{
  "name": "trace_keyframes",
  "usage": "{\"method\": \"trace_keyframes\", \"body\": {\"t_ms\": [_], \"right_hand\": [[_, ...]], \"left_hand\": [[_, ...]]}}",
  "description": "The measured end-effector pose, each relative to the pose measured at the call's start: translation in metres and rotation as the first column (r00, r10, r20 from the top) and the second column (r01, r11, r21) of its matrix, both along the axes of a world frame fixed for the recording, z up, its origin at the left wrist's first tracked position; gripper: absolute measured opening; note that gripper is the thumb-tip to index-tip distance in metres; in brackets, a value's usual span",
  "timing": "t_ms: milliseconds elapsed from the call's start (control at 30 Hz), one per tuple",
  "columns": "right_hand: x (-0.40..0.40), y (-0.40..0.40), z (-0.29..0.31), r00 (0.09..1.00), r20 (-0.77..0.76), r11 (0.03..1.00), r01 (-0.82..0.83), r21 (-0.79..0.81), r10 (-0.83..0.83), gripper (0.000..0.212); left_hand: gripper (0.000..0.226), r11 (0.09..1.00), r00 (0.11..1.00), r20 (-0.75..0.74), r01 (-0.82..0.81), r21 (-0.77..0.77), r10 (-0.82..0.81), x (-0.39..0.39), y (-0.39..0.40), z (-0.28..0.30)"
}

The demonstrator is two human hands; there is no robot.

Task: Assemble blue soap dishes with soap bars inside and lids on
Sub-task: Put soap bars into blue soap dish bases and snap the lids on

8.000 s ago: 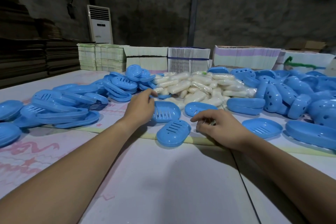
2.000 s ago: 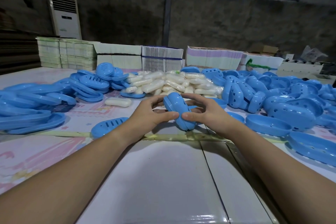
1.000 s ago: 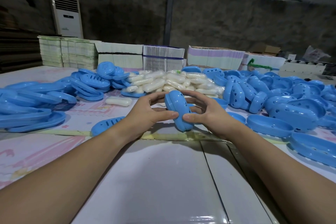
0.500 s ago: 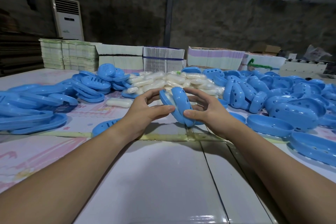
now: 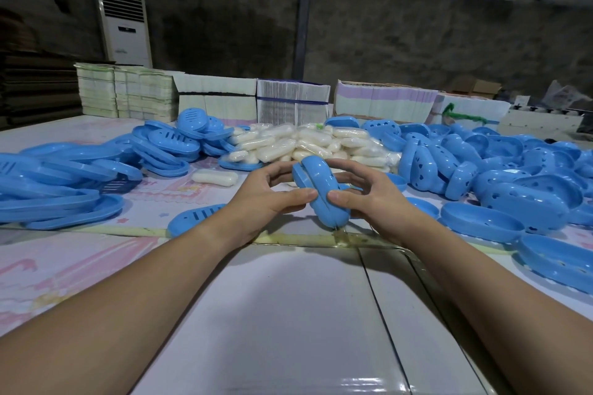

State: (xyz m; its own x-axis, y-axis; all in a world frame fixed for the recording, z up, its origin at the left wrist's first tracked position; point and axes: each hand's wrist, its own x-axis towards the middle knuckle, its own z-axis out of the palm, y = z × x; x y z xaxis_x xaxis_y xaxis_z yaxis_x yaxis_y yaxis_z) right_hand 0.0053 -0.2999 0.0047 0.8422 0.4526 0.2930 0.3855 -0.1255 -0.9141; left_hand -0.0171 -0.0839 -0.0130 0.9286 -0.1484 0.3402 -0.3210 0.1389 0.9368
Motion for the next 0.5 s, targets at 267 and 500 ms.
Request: {"method": "trace_keyframes", "body": {"t_ms": [267,500], "right_hand": [[-0.004,0.004,-0.001,0.999,-0.001,0.999,0.037,0.0,-0.037,0.058],[-0.005,0.007,-0.002,0.999,0.011,0.999,0.037,0.039,-0.037,0.058]], "left_hand": [[0.054,0.999,0.997,-0.067,0.025,-0.032,-0.027,-0.003,-0.003,0.0],[0.058,0.98,0.975,-0.158,0.133,-0.151,-0.156,-0.01,-0.008,0.003]]}}
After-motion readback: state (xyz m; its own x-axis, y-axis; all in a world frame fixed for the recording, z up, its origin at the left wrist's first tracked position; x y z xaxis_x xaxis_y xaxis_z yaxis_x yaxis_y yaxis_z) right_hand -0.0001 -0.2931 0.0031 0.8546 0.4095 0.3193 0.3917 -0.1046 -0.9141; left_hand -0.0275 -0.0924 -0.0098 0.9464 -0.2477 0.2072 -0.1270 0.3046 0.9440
